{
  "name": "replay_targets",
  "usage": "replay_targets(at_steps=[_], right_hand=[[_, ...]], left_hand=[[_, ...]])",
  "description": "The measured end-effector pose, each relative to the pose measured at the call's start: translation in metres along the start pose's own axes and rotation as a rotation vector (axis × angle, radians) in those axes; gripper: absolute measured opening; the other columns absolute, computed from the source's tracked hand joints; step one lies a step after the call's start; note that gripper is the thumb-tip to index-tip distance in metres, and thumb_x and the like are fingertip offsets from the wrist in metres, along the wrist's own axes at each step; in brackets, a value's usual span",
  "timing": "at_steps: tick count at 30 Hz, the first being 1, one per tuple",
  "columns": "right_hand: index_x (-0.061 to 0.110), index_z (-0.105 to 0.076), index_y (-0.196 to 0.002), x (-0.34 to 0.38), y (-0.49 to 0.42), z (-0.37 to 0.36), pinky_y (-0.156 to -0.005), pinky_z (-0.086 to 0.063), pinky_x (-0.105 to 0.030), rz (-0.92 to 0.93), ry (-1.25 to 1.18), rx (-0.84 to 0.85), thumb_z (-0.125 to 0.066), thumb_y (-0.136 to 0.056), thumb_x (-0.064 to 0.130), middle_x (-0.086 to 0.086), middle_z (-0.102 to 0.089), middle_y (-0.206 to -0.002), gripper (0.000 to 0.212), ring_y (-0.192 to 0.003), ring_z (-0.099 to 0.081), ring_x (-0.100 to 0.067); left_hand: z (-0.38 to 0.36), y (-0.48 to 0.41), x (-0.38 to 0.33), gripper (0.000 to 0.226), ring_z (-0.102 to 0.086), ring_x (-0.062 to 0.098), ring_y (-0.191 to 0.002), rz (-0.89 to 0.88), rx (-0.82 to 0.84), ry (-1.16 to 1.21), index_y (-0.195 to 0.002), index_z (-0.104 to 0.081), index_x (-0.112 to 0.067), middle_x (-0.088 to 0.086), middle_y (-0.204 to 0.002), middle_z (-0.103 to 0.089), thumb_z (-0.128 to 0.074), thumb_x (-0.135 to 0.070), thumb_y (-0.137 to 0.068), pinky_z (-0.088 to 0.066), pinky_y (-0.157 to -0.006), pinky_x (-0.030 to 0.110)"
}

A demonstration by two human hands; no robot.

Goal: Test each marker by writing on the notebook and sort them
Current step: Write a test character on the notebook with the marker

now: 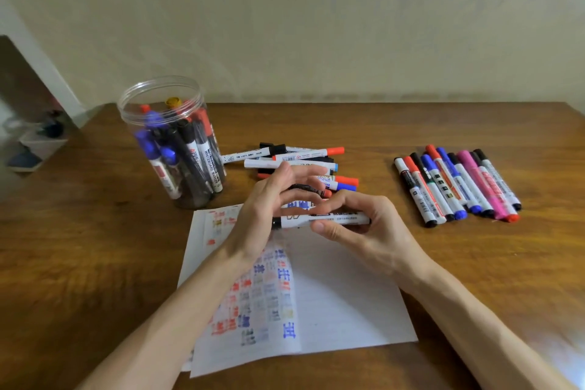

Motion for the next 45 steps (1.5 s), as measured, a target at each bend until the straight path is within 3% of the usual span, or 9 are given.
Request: replay_targets(at_steps=[9, 14, 17, 21, 25, 27, 29, 38, 45], right_hand=[[0.014, -0.077, -0.107, 0.004, -0.002, 0.018, -0.069, -0.056, -0.019, -0.037, -0.062, -0.204, -0.08, -0.086, 0.021, 0.003, -0.08, -0.098, 0.023, -0.084, -0.076, -0.01], [0.021, -0.065, -0.137, -0.001, -0.006, 0.012, -0.084, -0.062, -0.031, -0.061, -0.093, -0.138, -0.084, -0.081, 0.028, -0.003, -0.08, -0.106, 0.059, -0.097, -0.077, -0.019], [0.026, -0.053, -0.151, -0.007, -0.008, 0.01, -0.094, -0.061, -0.035, -0.124, -0.034, -0.138, -0.088, -0.076, 0.032, 0.001, -0.076, -0.119, 0.083, -0.105, -0.075, -0.015], [0.034, -0.062, -0.139, -0.006, -0.005, -0.006, -0.095, -0.059, -0.037, -0.045, 0.108, -0.045, -0.086, -0.084, 0.035, 0.013, -0.072, -0.121, 0.06, -0.107, -0.071, -0.012], [0.043, -0.069, -0.128, 0.005, -0.002, -0.032, -0.106, -0.046, -0.023, 0.039, 0.319, 0.199, -0.079, -0.09, 0.051, 0.03, -0.061, -0.131, 0.04, -0.127, -0.057, 0.002], [0.045, -0.07, -0.126, 0.006, -0.002, -0.041, -0.112, -0.04, -0.02, 0.105, 0.427, 0.249, -0.073, -0.09, 0.06, 0.033, -0.056, -0.134, 0.039, -0.132, -0.051, 0.004], [0.046, -0.072, -0.124, 0.006, -0.001, -0.043, -0.114, -0.038, -0.02, 0.125, 0.471, 0.269, -0.068, -0.09, 0.066, 0.034, -0.053, -0.136, 0.039, -0.134, -0.048, 0.005], [0.048, -0.072, -0.12, 0.003, -0.003, -0.04, -0.11, -0.031, -0.008, 0.126, 0.491, 0.277, -0.069, -0.091, 0.066, 0.037, -0.05, -0.137, 0.034, -0.136, -0.044, 0.007], [0.05, -0.071, -0.12, 0.001, -0.004, -0.04, -0.111, -0.032, -0.012, 0.116, 0.488, 0.3, -0.066, -0.091, 0.07, 0.037, -0.048, -0.138, 0.035, -0.138, -0.042, 0.007]], left_hand=[[0.014, 0.001, -0.005, 0.018, -0.073, 0.014, -0.078, -0.093, -0.073, -0.162, -0.101, -0.07, -0.011, -0.002, -0.088, -0.075, -0.08, -0.019, -0.088, -0.056, -0.064, 0.023], [0.016, 0.006, -0.022, 0.022, -0.075, 0.02, -0.099, -0.109, -0.147, -0.083, -0.105, -0.071, -0.01, 0.0, -0.103, -0.078, -0.079, -0.021, -0.087, -0.062, -0.077, 0.054], [0.028, 0.008, -0.046, 0.023, -0.075, 0.023, -0.103, -0.212, -0.227, -0.109, -0.109, -0.071, -0.009, 0.005, -0.107, -0.078, -0.077, -0.018, -0.089, -0.059, -0.094, 0.049], [0.061, 0.016, -0.096, 0.026, -0.074, 0.016, -0.104, -0.411, -0.392, -0.184, -0.118, -0.068, -0.007, 0.002, -0.108, -0.078, -0.072, -0.012, -0.093, -0.059, -0.089, 0.029], [0.097, 0.022, -0.144, 0.041, -0.073, 0.022, -0.106, -0.646, -0.562, -0.296, -0.134, -0.05, -0.003, -0.008, -0.114, -0.075, -0.07, -0.011, -0.098, -0.058, -0.096, 0.048], [0.112, 0.023, -0.161, 0.048, -0.073, 0.024, -0.102, -0.746, -0.624, -0.373, -0.138, -0.038, -0.007, -0.026, -0.117, -0.07, -0.065, -0.002, -0.099, -0.059, -0.093, 0.048], [0.129, 0.022, -0.169, 0.048, -0.074, 0.024, -0.102, -0.787, -0.682, -0.435, -0.138, -0.039, -0.008, -0.021, -0.117, -0.07, -0.064, 0.0, -0.098, -0.06, -0.09, 0.048], [0.163, -0.005, -0.124, 0.04, -0.073, 0.016, -0.104, -0.619, -0.751, -0.535, -0.13, -0.054, -0.009, 0.006, -0.112, -0.071, -0.07, -0.001, -0.094, -0.058, -0.092, 0.026], [0.173, -0.012, -0.105, 0.037, -0.071, 0.008, -0.107, -0.466, -0.783, -0.629, -0.124, -0.063, -0.019, 0.001, -0.115, -0.073, -0.076, -0.008, -0.091, -0.061, -0.093, 0.033]])
Point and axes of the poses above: each hand's wrist, its own y-axis away from the middle knuckle, its own z-axis out of the back of the hand, x = y × z, the point moved 2 cm from there along -y, towards the middle knuckle
